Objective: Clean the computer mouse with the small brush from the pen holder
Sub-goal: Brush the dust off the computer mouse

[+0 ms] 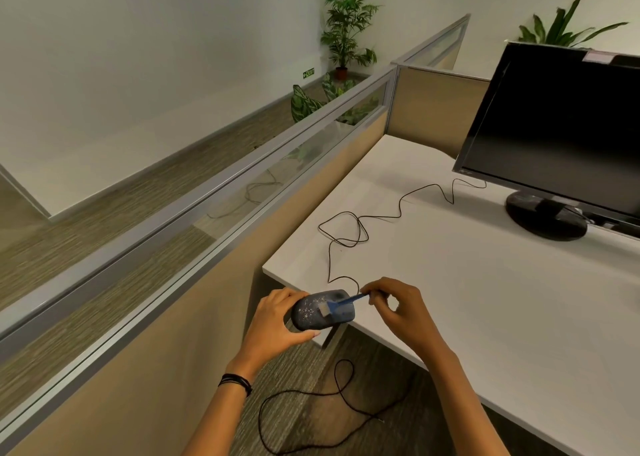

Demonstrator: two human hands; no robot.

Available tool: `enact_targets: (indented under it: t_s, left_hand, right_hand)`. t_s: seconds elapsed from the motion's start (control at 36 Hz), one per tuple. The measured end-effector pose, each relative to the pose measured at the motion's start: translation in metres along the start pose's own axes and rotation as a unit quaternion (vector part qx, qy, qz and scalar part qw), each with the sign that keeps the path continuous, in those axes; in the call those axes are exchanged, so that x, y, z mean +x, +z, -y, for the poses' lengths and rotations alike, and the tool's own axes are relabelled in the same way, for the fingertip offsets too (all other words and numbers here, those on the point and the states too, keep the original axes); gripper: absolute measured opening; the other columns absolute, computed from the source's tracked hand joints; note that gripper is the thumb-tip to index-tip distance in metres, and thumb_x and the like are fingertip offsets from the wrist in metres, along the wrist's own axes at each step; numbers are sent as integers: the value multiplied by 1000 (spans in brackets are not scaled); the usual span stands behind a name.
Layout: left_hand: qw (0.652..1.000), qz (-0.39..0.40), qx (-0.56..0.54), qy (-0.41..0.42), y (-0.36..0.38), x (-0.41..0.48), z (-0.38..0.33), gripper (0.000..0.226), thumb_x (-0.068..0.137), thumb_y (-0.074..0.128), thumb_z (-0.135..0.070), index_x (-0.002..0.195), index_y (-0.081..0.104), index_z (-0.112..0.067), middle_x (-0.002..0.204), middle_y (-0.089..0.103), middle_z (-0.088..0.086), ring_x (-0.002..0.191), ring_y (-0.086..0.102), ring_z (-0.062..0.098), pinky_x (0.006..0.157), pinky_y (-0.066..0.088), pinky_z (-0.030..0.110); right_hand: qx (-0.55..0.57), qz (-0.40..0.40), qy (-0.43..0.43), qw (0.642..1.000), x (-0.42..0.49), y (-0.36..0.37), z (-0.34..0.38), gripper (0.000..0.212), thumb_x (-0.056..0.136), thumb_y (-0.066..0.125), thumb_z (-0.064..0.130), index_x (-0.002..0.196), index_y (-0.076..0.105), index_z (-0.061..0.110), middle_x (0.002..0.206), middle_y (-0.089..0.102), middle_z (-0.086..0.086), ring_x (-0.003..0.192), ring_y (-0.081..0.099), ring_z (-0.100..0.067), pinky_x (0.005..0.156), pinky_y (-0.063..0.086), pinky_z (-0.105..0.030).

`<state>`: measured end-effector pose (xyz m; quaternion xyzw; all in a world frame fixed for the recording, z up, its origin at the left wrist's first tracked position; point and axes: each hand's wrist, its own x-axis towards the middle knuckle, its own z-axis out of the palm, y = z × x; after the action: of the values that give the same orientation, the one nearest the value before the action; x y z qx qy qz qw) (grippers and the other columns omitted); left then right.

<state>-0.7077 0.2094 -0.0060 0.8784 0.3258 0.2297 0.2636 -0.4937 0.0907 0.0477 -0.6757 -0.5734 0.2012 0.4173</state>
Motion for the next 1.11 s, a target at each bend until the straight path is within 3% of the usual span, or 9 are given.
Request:
enact_targets:
  t_s: [0.14,0.28,0.42,0.58,0.72,0.78,0.89,1.11]
  left_hand:
    - [1000,-2,2,6,0,-1,0,71,62,61,-70,118,53,-27,104,42,-22,96,31,-10,85,24,12]
    - [1000,2,8,1,0,-2,2,69,62,62,-66,119,52,-28,105,43,-21,97,33,-8,86,23,11]
    - [1000,6,6,-4,1,-3,5,69,62,64,-65,120,51,-29,106,47,-16,99,36,-2,87,23,14]
    - [1000,23,13,1,3,-3,7,68,63,64,-65,121,50,-32,107,50,-14,100,38,-1,87,26,18]
    - [1000,21,19,0,5,-4,8,67,64,66,-63,121,49,-32,108,48,-15,101,38,-1,88,26,19]
    - [1000,18,18,0,4,-4,7,67,64,66,-63,121,50,-31,108,48,-15,101,37,-1,88,26,19]
    - [1000,13,20,1,4,-5,6,68,64,64,-64,121,50,-29,107,46,-16,100,36,-2,87,24,17]
    - [1000,24,19,6,6,-5,3,65,65,64,-62,121,49,-31,108,48,-15,102,39,0,90,31,24]
  right_hand:
    - [-17,21,6,1000,0,-1,2,23,86,51,7,80,62,26,75,60,17,72,56,-10,66,49,-24]
    - [-10,-11,0,1000,0,-1,3,23,87,52,8,87,62,28,81,60,21,79,57,-7,70,49,-17]
    - [-31,-5,7,999,1,-1,2,20,86,52,8,79,63,23,75,59,18,70,57,-11,66,51,-28]
    - [-21,-52,-1,998,4,2,6,18,86,53,7,87,65,21,81,60,20,79,57,-8,67,50,-21]
    - [-67,-11,-14,998,4,4,8,15,86,52,9,87,65,18,80,60,13,68,54,-3,68,45,-20]
    - [-91,-39,-15,995,4,4,7,13,85,54,9,84,65,16,78,61,8,66,52,-2,67,39,-16]
    - [-94,-76,-9,993,6,5,7,13,85,54,6,83,64,12,79,65,-3,65,50,-5,65,42,-22]
    - [-41,-35,-21,998,6,9,15,13,86,53,5,87,65,11,81,59,7,70,53,-5,67,48,-26]
